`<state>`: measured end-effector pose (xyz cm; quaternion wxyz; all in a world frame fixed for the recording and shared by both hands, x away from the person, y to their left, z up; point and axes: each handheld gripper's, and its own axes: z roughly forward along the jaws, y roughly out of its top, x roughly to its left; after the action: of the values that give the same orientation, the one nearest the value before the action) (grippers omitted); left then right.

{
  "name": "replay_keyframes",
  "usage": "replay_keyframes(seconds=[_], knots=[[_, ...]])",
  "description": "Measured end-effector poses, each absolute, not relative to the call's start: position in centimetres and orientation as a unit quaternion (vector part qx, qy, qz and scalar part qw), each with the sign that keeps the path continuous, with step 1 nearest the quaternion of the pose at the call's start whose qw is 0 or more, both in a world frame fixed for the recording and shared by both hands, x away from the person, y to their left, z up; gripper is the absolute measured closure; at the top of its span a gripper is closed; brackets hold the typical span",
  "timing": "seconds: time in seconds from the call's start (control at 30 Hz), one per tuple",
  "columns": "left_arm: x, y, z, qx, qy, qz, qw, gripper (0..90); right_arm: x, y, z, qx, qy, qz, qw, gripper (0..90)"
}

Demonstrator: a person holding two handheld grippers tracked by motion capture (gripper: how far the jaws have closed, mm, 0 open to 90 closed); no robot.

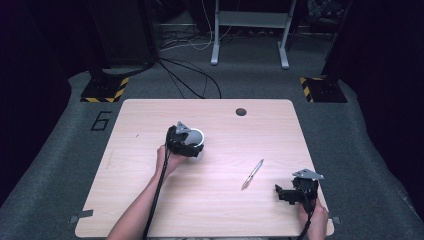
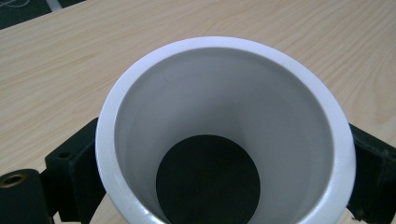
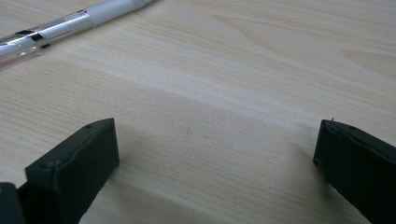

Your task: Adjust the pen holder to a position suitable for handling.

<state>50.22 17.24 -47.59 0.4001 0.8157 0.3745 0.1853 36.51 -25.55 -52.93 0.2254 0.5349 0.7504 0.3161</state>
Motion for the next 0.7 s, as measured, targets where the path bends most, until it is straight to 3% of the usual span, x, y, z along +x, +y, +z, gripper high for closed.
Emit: replay_keyframes(seconds=[0.7], knots=[[50.3, 12.7, -47.9, 0.821, 0.346, 0.177, 0.417, 6.8, 36.5, -25.5, -53.0, 0.534, 0.749, 0.319, 0.227, 0.0]])
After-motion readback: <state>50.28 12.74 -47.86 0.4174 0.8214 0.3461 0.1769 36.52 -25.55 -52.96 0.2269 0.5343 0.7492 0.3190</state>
